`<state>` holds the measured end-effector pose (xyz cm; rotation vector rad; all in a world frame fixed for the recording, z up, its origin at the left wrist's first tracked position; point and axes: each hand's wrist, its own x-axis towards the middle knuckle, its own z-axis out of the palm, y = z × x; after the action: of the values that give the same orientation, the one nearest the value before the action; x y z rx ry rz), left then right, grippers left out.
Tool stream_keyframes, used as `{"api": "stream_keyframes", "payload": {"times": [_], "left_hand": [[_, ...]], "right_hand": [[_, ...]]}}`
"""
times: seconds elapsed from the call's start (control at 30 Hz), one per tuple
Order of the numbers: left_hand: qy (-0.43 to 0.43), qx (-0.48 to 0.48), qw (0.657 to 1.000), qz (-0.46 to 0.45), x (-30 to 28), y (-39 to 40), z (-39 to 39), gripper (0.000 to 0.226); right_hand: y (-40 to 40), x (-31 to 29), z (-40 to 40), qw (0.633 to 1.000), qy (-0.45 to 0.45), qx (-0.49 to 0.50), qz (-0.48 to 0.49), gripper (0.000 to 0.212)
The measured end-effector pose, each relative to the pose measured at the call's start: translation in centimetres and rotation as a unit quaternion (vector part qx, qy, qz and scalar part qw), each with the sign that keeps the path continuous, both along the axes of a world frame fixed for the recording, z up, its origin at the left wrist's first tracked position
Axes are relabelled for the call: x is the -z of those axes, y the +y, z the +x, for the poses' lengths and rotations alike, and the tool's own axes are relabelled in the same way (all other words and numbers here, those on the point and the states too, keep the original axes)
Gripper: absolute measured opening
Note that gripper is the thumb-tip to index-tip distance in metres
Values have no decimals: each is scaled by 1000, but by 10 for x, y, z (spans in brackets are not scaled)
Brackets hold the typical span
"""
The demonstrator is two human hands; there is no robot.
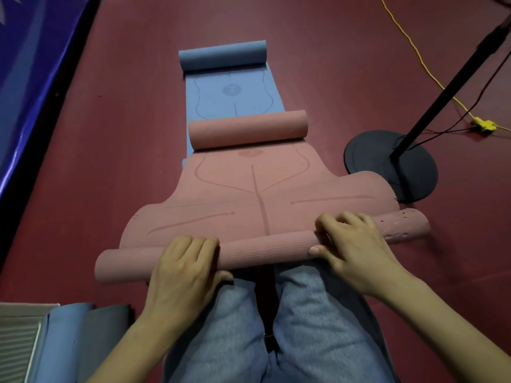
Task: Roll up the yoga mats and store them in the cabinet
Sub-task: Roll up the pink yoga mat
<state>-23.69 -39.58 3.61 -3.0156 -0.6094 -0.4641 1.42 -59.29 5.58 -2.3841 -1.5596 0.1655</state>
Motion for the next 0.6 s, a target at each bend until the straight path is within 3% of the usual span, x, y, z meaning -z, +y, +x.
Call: {"api": "stream_keyframes", "payload": {"times": [0.2,0.47,0.6], "left_hand": [[-5,-4,1000,-23,11,13,9,46],[35,40,989,-140,-11,27,-3,33],[78,71,982,-155,-6,18,-8,33]], "right_hand": [[19,-5,13,995,97,13,-37,34],[0,-34,14,995,81,-43,-48,38],[-27,-14,-3,989,98,-55,-97,55]]}}
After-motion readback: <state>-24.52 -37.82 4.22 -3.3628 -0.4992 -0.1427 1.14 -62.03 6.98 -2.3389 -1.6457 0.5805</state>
